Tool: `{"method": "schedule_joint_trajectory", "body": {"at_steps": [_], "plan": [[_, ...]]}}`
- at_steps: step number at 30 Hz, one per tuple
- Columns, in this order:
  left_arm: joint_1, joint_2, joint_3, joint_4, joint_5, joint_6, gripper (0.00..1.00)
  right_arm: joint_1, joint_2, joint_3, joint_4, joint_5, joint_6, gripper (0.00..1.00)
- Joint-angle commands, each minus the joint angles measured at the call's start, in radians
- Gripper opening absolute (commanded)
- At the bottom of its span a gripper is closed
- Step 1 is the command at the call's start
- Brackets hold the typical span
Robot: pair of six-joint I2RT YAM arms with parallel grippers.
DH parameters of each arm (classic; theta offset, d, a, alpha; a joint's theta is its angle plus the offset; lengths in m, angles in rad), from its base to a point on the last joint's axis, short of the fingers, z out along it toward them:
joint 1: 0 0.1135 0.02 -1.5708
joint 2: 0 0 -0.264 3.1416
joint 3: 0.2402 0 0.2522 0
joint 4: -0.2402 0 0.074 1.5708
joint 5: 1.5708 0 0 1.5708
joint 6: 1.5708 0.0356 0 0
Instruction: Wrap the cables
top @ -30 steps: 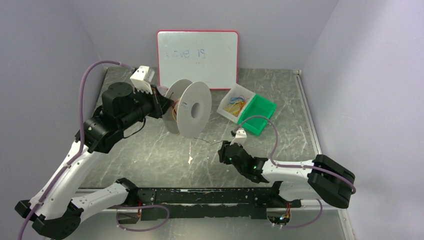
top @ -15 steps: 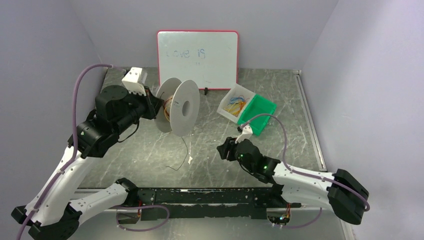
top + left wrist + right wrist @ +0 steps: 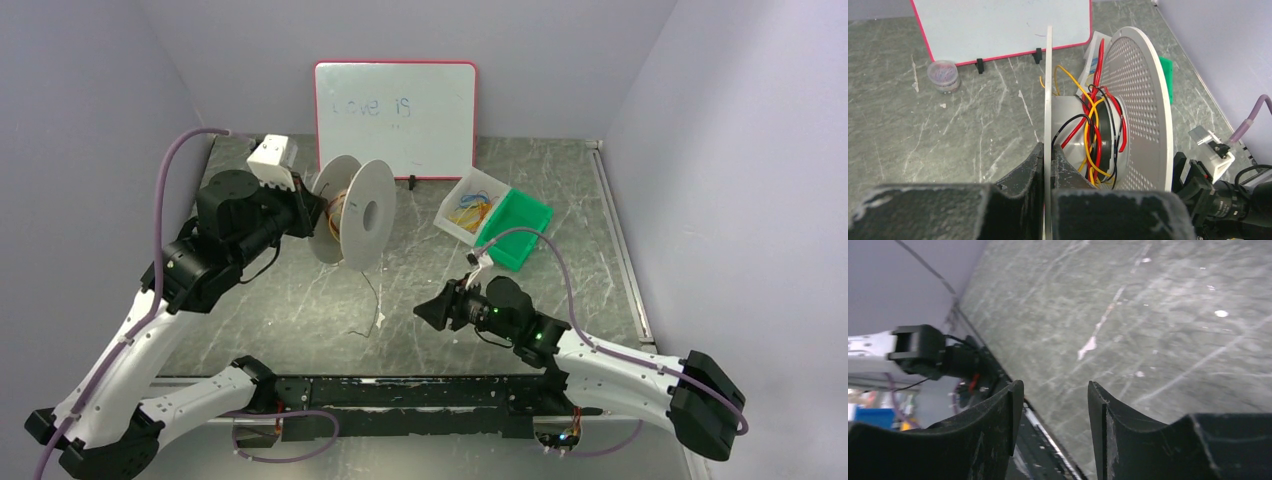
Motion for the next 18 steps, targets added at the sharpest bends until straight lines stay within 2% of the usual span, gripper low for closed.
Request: {"method": "schedule_joint_trajectory", "body": {"at_steps": [1,8,15,18], "plan": [[0.007,0.001,-0.001,0.113,-0.003,-0.006,0.07,-0.005,-0.021,0.028,0.127,-0.137,0.132,0.54],[0.007,0.011,-0.002,0.124,-0.018,-0.009,0.07,0.017,0.069,0.026,0.359,-0.205,0.298,0.54],[0.007,0.013,-0.011,0.147,-0.03,-0.016,0.07,0.058,0.106,0.017,0.474,-0.118,0.442,0.55],[0.007,0.016,-0.014,0.157,-0.03,-0.015,0.07,0.074,0.113,0.014,0.473,-0.062,0.494,0.57]]}}
